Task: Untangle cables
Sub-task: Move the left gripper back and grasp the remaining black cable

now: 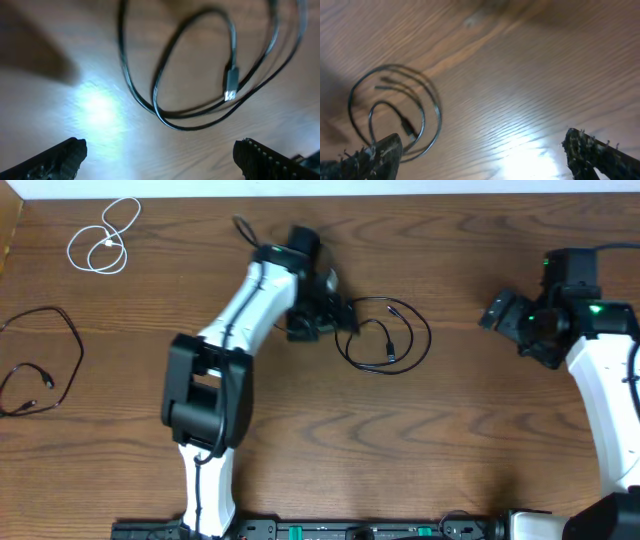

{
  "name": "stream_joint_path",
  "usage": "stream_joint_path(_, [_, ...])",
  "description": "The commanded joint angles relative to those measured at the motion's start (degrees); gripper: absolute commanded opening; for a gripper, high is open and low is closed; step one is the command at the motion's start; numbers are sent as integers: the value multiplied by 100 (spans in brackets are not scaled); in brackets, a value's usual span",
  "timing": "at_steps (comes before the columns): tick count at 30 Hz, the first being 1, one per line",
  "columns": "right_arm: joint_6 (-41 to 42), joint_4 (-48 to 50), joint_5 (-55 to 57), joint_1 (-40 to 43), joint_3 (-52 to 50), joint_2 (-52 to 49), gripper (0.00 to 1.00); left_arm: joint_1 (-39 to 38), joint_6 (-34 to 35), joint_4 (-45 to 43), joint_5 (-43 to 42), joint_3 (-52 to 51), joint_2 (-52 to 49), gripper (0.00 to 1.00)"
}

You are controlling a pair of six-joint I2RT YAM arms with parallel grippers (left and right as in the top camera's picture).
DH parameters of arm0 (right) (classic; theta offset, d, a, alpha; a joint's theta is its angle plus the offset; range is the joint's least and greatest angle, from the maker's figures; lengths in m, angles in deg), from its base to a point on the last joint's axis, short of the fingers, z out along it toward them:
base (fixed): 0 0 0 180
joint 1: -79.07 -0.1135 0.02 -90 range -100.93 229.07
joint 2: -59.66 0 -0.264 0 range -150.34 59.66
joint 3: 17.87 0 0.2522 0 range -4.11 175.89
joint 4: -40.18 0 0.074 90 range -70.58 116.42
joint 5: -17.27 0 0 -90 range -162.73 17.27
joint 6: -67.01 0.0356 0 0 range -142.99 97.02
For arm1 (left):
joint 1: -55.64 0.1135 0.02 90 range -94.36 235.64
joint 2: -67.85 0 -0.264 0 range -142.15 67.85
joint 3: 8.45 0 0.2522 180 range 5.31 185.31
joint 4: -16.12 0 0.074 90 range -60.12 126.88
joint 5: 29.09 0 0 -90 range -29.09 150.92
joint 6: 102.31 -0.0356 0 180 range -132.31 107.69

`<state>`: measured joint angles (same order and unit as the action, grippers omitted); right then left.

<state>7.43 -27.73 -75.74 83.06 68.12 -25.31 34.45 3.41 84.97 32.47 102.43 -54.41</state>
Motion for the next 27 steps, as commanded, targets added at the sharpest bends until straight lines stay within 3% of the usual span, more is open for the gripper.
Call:
stream_joint_path(1, [-262,-11,186,234,17,59,99,-420,743,15,1025,-168,9,99])
stream_joint_path(4, [-262,-4,203,310,17,59,99,-804,1335,-13,1698,-249,9,100])
stream_joint_path(11, [-262,160,201,308,17,59,99,-1263,2155,-428,2315,-317,-68,99])
stream_joint_path(15, [-262,162,201,310,17,59,99,-1357,2538,-483,2317,-317,-188,99])
stream_joint_path(21, [-262,162,201,310,17,59,99,-1405,2564,-442,2317,-323,-212,95])
stream_joint_path(27, [-262,162,201,310,17,59,99,-1414,3198,-501,2470,-579,-212,94])
